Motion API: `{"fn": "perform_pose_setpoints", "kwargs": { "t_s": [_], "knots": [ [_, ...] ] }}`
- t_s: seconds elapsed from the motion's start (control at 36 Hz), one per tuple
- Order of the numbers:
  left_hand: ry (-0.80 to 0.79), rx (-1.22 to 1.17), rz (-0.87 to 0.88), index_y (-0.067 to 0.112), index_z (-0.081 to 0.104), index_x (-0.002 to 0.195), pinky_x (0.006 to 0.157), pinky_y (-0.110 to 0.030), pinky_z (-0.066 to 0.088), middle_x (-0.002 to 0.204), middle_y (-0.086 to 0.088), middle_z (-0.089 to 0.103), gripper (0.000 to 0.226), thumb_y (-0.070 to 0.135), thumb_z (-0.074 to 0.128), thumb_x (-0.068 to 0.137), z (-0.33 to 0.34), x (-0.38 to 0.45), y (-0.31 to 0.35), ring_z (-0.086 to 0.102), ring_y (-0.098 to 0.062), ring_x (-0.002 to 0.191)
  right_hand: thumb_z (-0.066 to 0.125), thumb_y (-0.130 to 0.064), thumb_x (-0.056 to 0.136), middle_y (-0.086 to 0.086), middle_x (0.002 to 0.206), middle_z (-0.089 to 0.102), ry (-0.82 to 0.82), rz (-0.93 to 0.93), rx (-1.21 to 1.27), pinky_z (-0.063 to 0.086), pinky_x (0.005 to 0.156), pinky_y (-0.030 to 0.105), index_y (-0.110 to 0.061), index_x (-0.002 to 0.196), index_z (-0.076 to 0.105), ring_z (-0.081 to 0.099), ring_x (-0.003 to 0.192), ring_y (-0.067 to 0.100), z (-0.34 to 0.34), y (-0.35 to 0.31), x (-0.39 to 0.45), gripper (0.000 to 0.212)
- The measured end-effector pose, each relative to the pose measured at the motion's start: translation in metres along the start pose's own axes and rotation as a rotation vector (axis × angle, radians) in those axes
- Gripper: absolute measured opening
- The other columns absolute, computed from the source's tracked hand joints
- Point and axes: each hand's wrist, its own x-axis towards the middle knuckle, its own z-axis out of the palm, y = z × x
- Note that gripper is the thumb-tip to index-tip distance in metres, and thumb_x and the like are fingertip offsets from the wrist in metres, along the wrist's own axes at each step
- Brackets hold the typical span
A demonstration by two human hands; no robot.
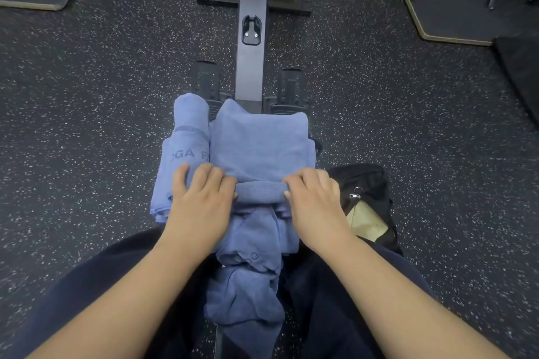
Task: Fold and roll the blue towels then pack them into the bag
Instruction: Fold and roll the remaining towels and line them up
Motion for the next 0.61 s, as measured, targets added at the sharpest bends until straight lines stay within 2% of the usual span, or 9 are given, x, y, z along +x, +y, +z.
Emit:
{"fn": "perform_pose_setpoints", "kwargs": {
  "t_s": [0.06, 0.25, 0.31, 0.39, 0.44, 0.47, 0.61],
  "knots": [
    [0.004, 0.026, -0.016, 0.011, 0.061, 0.083, 0.1, -0.051, 0.024, 0.086, -0.01, 0.058, 0.025, 0.018, 0.039, 0.09, 0.001, 0.001, 0.001, 0.044, -0.029, 0.097, 0.035, -0.025, 0.088, 0.003, 0.091, 0.055, 0.012, 0.017, -0.004, 0.045, 0.075, 0.041, -0.015, 0.09, 0.062, 0.047, 0.086, 0.025, 0.001, -0.001, 0.001, 0.029],
    [0.043, 0.033, -0.081, 0.012, 0.06, 0.084, 0.1, -0.049, 0.024, 0.086, -0.009, 0.057, 0.017, 0.016, 0.044, 0.089, 0.002, 0.002, 0.006, 0.044, -0.029, 0.092, 0.037, -0.024, 0.085, 0.006, 0.086, 0.054, 0.104, 0.055, -0.01, 0.043, 0.069, 0.039, -0.012, 0.084, 0.066, 0.034, 0.083, 0.023, 0.004, -0.005, 0.008, 0.031],
    [0.053, 0.019, -0.093, 0.012, 0.06, 0.091, 0.099, -0.048, 0.024, 0.084, -0.007, 0.057, 0.012, 0.011, 0.05, 0.084, 0.001, 0.003, 0.007, 0.046, -0.029, 0.09, 0.037, -0.024, 0.086, 0.006, 0.085, 0.054, 0.109, 0.053, -0.002, 0.043, 0.068, 0.039, -0.012, 0.085, 0.067, 0.034, 0.083, 0.023, 0.003, -0.005, 0.009, 0.033],
    [0.052, 0.014, -0.096, 0.014, 0.058, 0.094, 0.098, -0.049, 0.025, 0.083, -0.007, 0.055, 0.026, 0.003, 0.053, 0.071, 0.0, 0.005, 0.006, 0.048, -0.029, 0.089, 0.041, -0.022, 0.086, 0.004, 0.084, 0.055, 0.108, 0.047, -0.011, 0.043, 0.067, 0.038, -0.013, 0.088, 0.069, 0.034, 0.083, 0.022, 0.002, -0.004, 0.01, 0.029],
    [0.048, -0.003, -0.088, 0.015, 0.057, 0.091, 0.096, -0.049, 0.025, 0.082, -0.007, 0.054, 0.028, 0.002, 0.052, 0.067, -0.002, 0.006, 0.007, 0.047, -0.029, 0.088, 0.051, -0.014, 0.079, 0.003, 0.085, 0.055, 0.101, 0.027, -0.016, 0.04, 0.068, 0.036, -0.015, 0.092, 0.068, 0.035, 0.083, 0.021, 0.001, -0.004, 0.009, 0.022],
    [0.045, -0.023, -0.085, 0.015, 0.058, 0.089, 0.095, -0.048, 0.026, 0.083, -0.007, 0.055, 0.026, 0.004, 0.051, 0.067, -0.003, 0.007, 0.007, 0.046, -0.029, 0.089, 0.052, -0.01, 0.074, 0.003, 0.085, 0.055, 0.101, 0.014, -0.016, 0.037, 0.068, 0.035, -0.016, 0.093, 0.068, 0.035, 0.082, 0.021, -0.001, -0.005, 0.01, 0.026],
    [0.097, -0.114, -0.038, 0.016, 0.061, 0.081, 0.082, -0.04, 0.029, 0.089, -0.005, 0.058, 0.015, 0.011, 0.05, 0.07, -0.007, 0.008, 0.009, 0.046, -0.025, 0.086, 0.031, -0.01, 0.07, 0.005, 0.083, 0.054, 0.073, -0.049, 0.139, 0.024, 0.063, 0.028, -0.012, 0.084, 0.061, 0.034, 0.077, 0.018, -0.011, -0.013, 0.011, 0.033]
  ]
}}
